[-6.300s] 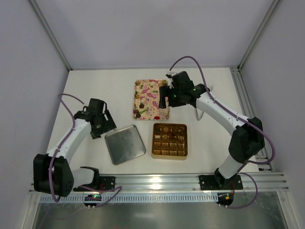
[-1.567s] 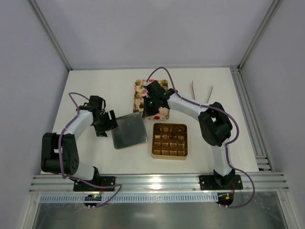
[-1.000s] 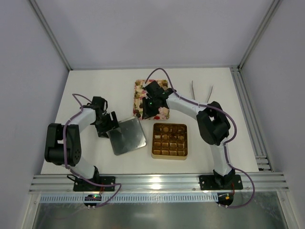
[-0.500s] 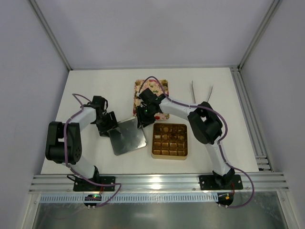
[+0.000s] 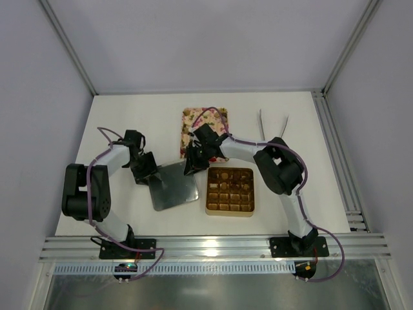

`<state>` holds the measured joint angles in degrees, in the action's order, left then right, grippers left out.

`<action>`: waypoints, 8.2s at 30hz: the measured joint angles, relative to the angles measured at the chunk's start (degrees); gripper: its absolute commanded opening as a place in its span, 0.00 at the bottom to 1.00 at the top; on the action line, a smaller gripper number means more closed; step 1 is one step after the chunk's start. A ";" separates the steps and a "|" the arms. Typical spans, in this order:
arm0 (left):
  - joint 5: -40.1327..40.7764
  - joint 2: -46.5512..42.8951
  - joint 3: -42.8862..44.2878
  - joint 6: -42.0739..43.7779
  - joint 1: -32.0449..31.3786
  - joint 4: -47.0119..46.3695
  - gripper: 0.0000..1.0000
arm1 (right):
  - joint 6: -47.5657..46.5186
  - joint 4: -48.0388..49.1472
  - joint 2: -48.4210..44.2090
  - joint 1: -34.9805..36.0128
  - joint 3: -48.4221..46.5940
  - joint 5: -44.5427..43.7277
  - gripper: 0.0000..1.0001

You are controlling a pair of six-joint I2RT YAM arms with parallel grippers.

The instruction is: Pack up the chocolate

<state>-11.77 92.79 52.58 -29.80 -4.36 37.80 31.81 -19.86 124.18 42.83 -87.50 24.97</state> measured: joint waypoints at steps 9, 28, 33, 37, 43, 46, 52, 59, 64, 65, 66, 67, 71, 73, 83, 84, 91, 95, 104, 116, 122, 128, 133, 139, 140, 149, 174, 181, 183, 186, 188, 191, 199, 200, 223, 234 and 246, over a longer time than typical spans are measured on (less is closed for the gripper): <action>0.07 -0.31 0.00 0.26 0.02 0.28 0.57 | 5.70 7.06 -5.05 -0.92 6.62 4.00 0.17; 2.08 -24.15 10.60 3.19 -1.60 8.07 0.76 | 11.19 9.99 -13.33 -6.01 6.88 9.01 0.07; 7.30 -31.30 15.37 5.66 -10.54 9.01 0.79 | 11.32 6.82 -14.67 -9.53 3.43 10.64 0.07; 16.44 -32.79 18.29 8.39 -26.45 9.33 0.80 | 10.88 2.56 -16.06 -12.85 -0.02 12.31 0.07; 34.73 -28.85 20.00 14.14 -50.73 10.05 0.89 | 8.55 -4.76 -17.86 -16.87 -3.74 13.57 0.07; 42.05 -24.63 20.57 18.60 -60.30 10.14 0.92 | 7.48 -8.09 -19.34 -18.36 -3.80 14.34 0.07; 52.26 -16.90 20.57 26.91 -67.06 9.81 0.93 | 5.49 -13.29 -21.79 -20.33 -3.87 15.34 0.08; 61.88 -13.73 17.29 38.05 -68.81 1.84 0.90 | 4.50 -16.15 -23.71 -21.22 -3.87 16.55 0.07; 68.43 -11.06 13.49 47.19 -68.85 -7.45 0.87 | 4.26 -17.35 -24.52 -21.22 -3.87 17.25 0.07; 69.29 -10.67 12.81 48.89 -68.87 -9.11 0.84 | 4.26 -17.57 -24.61 -21.22 -3.85 17.35 0.08; 70.31 -10.32 12.04 50.66 -68.91 -11.21 0.82 | 4.26 -17.75 -24.70 -21.22 -3.80 17.44 0.08; 71.19 -10.01 11.21 52.48 -68.98 -13.27 0.80 | 4.26 -17.97 -24.83 -21.22 -3.74 17.49 0.08; 73.77 -9.03 9.57 57.83 -69.02 -19.19 0.55 | 4.24 -18.34 -25.59 -21.22 -3.02 17.84 0.08; 74.77 -8.83 9.16 60.22 -69.02 -21.92 0.43 | 4.24 -18.43 -26.08 -21.22 -2.60 17.88 0.08; 76.91 -7.02 7.08 68.19 -69.61 -30.58 0.00 | 4.28 -18.58 -28.13 -21.59 -2.29 17.55 0.50; 76.89 -7.04 7.21 68.26 -69.61 -31.04 0.00 | 4.15 -18.73 -28.37 -21.59 -2.29 17.29 0.56; 69.48 -7.65 17.55 57.51 -69.66 -19.89 0.00 | 0.96 -19.96 -32.06 -22.99 -2.29 7.26 0.82; 60.08 -8.90 25.51 47.65 -69.66 -12.02 0.00 | 1.09 -18.03 -38.32 -27.80 -0.96 -0.15 0.88; 37.35 -11.58 31.63 27.43 -65.64 -2.64 0.00 | 3.06 -11.23 -52.39 -38.12 9.64 -9.97 0.90; -5.68 -19.39 14.86 -10.93 -38.56 -22.23 0.00 | 2.40 -8.79 -60.33 -38.21 25.18 -9.86 0.90; -16.74 -17.40 2.82 -26.36 -34.71 -37.18 0.00 | 2.21 -7.17 -64.39 -38.18 33.40 -8.76 0.90; -23.41 -13.73 -2.27 -35.41 -34.67 -50.27 0.00 | 2.03 -5.46 -66.27 -38.18 39.54 -8.13 0.90; -26.97 -11.61 -2.95 -37.83 -34.64 -55.69 0.00 | 1.99 -4.04 -67.60 -38.05 43.52 -7.85 0.90; -30.58 -8.09 -3.63 -38.64 -34.64 -58.53 0.00 | 2.60 -1.70 -69.66 -36.22 48.15 -7.85 0.90; -31.06 -7.54 -3.93 -38.62 -34.64 -58.62 0.00 | 2.82 -1.36 -69.99 -35.87 48.89 -7.85 0.90; -33.55 -4.46 -5.81 -38.32 -34.62 -58.71 0.00 | 5.73 3.37 -71.36 -32.74 55.17 -7.85 0.93; -34.97 -0.85 -7.91 -35.32 -34.49 -59.84 0.01 | 15.56 18.05 -72.19 -29.05 68.08 -4.66 1.00; -34.99 -0.85 -8.85 -34.82 -34.16 -59.91 0.07 | 18.49 22.91 -72.17 -29.00 71.38 -2.21 1.00; -34.99 -0.85 -9.14 -34.77 -34.12 -59.89 0.08 | 19.41 24.74 -72.15 -29.00 72.06 -1.44 1.00; -34.99 -0.85 -9.40 -34.62 -34.05 -59.82 0.10 | 20.61 26.62 -72.15 -29.00 72.85 -0.74 1.00; -35.01 -0.85 -9.49 -34.49 -33.90 -59.82 0.11 | 21.22 27.74 -72.13 -29.00 73.29 -0.24 1.00; -35.01 -0.85 -9.64 -34.45 -33.81 -59.84 0.14 | 22.05 28.87 -72.00 -29.00 73.50 0.31 1.00; -34.97 -0.63 -9.77 -34.10 -33.33 -59.78 0.19 | 22.84 31.15 -70.42 -29.00 74.44 1.27 1.00; -34.97 -0.63 -9.77 -34.01 -33.24 -59.78 0.19 | 22.84 31.23 -70.34 -29.00 74.44 1.29 1.00; -34.23 -0.66 -10.36 -28.55 -29.18 -51.28 0.35 | 24.79 33.40 -69.20 -28.11 75.10 2.32 1.00; -33.70 -0.92 -10.23 -24.09 -25.24 -44.06 0.39 | 25.18 33.38 -69.20 -27.47 75.10 2.25 1.00; -33.70 -1.66 -8.48 -21.42 -23.30 -40.35 0.42 | 24.72 30.27 -69.40 -26.14 74.79 0.79 1.00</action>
<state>-45.47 91.13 44.10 -51.22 -27.66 -2.55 56.53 10.41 54.78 16.69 -12.71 25.76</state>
